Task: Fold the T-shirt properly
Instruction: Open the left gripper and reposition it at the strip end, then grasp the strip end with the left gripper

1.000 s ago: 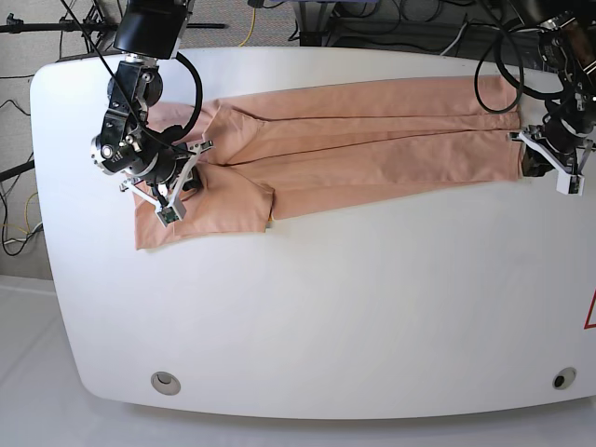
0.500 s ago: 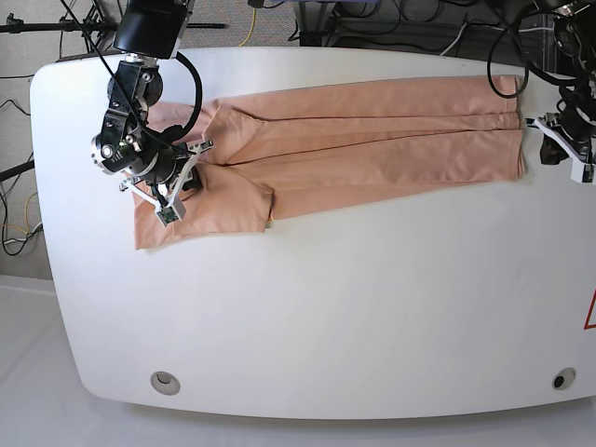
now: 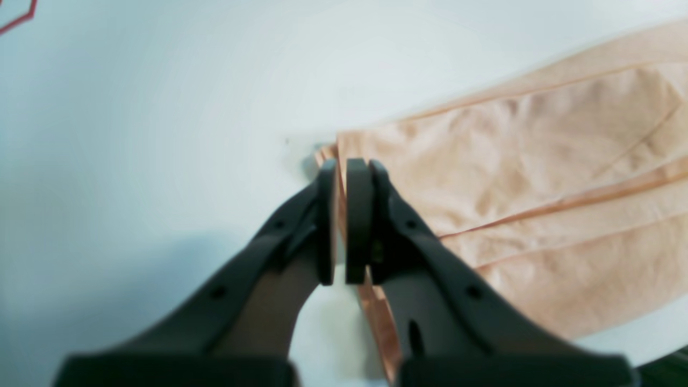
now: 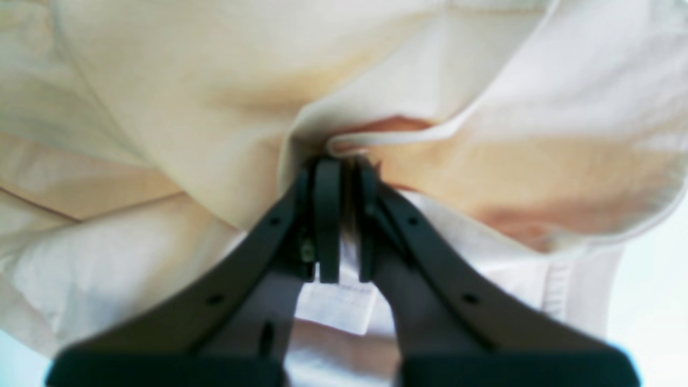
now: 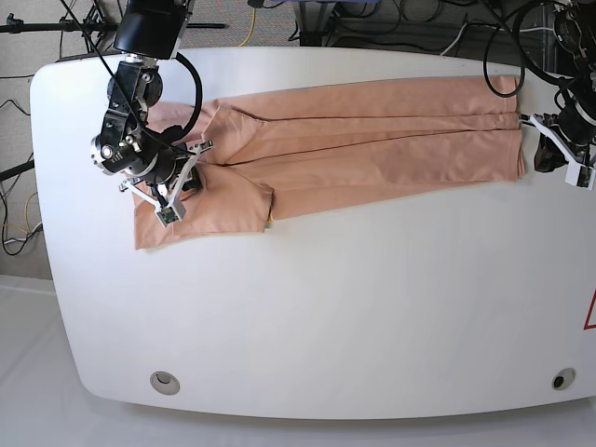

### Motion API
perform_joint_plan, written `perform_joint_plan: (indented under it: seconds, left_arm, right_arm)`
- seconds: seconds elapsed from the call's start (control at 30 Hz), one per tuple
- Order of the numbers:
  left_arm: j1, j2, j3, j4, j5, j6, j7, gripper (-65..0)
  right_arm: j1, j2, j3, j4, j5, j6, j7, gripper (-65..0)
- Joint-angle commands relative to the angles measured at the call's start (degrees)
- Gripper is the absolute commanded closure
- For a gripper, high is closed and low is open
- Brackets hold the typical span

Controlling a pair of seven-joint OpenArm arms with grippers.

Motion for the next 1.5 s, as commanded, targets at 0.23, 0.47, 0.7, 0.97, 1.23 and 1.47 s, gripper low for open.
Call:
perform_joint_plan:
  seconds: [0.23,0.47,0.7,0.97,1.23,1.47]
  left_arm:
    - [-7.5,-1.34,-0.57,-13.56,-3.73,1.37,0.94,-33.7]
    - [-9.0,-2.06,-1.6,-19.09,-7.19,-0.6,1.98,-49.2]
    - [-6.98,-3.4,-7.16,-17.99,-9.03,-5.35,4.01,-48.9]
    - [-4.87,-4.63,-7.88,-17.66,-7.72,-5.35,3.45,-49.2]
    - [-4.05,-6.43,-8.93,-19.0,-8.02,-5.35,4.43,-49.1]
    - [-6.21,-7.6,-7.98,-25.54,-9.05,-5.35,4.4,-50.3]
  right_arm:
    - [0.64,0.68,0.09,1.16,-0.32,-0.07,0.25,-20.7]
    - [1.61,0.5,0.13,0.77,-0.84,-0.07,0.71,-19.6]
    - [1.98,0.29,0.0,1.08,-0.85,-0.07,0.99,-19.9]
    - [2.51,0.18,-0.61,0.71,-1.35,-0.07,1.12,-20.7]
    - [1.57,0.37,-0.03,0.65,-1.51,-0.07,1.04,-20.4]
    - [1.83,0.33,-0.29,0.8,-0.78,-0.07,0.99,-19.9]
